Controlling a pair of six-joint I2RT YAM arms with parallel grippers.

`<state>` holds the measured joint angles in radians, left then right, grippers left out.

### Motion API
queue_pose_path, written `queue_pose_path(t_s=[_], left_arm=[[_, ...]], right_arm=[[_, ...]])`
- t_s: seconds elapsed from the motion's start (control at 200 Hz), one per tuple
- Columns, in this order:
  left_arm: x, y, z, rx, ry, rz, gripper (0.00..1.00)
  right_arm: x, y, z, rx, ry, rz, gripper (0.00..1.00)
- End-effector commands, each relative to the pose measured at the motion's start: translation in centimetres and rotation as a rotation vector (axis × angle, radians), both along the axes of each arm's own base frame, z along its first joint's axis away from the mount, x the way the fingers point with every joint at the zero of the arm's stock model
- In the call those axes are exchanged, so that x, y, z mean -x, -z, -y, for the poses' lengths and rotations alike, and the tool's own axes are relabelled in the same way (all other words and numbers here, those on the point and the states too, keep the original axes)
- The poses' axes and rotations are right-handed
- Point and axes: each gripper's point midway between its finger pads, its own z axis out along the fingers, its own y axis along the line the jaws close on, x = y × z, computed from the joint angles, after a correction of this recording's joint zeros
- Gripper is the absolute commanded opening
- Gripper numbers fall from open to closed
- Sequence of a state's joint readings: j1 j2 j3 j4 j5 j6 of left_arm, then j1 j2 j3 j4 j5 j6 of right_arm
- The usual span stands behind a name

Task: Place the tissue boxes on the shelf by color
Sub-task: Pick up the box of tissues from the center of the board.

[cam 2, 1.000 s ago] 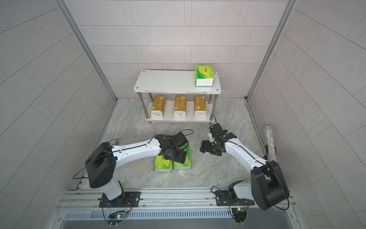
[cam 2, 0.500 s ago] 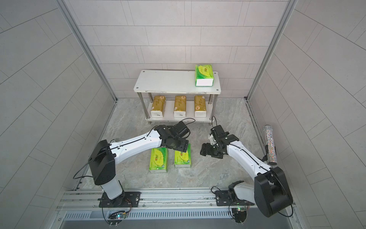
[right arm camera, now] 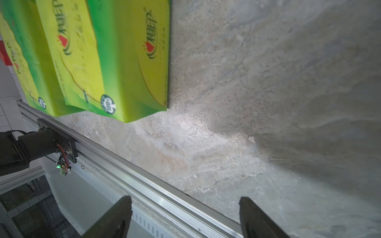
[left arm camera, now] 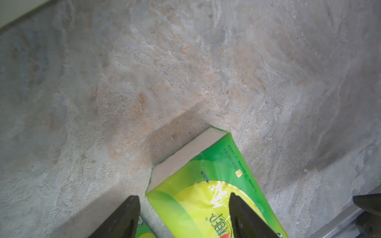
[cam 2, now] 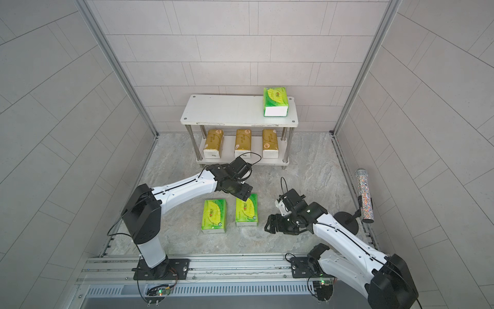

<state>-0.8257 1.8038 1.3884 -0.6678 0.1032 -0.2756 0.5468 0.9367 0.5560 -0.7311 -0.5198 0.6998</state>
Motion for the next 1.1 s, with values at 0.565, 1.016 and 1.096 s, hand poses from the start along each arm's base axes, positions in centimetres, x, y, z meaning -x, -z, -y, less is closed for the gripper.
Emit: queue_pose_path(t_s=[0.565, 1.016, 1.096], left_arm=[[-1.8, 7.6, -6.1, -0.067, -0.197, -0.06, 0.58], [-0.6, 10.6, -8.6, -0.142, -0.302, -0.137, 0.55], [-0.6, 11.0, -9.2, -0.159, -0.317, -0.147, 0.55]], right_arm=[[-4.2, -1.5, -4.8, -0.241, 0.287, -0.057, 0.85], [-8.7, 0.0, -5.8, -0.366, 0.58, -0.01, 0.91], [-9.0, 0.2, -6.6, -0.364, 0.571, -0.01, 0.92]])
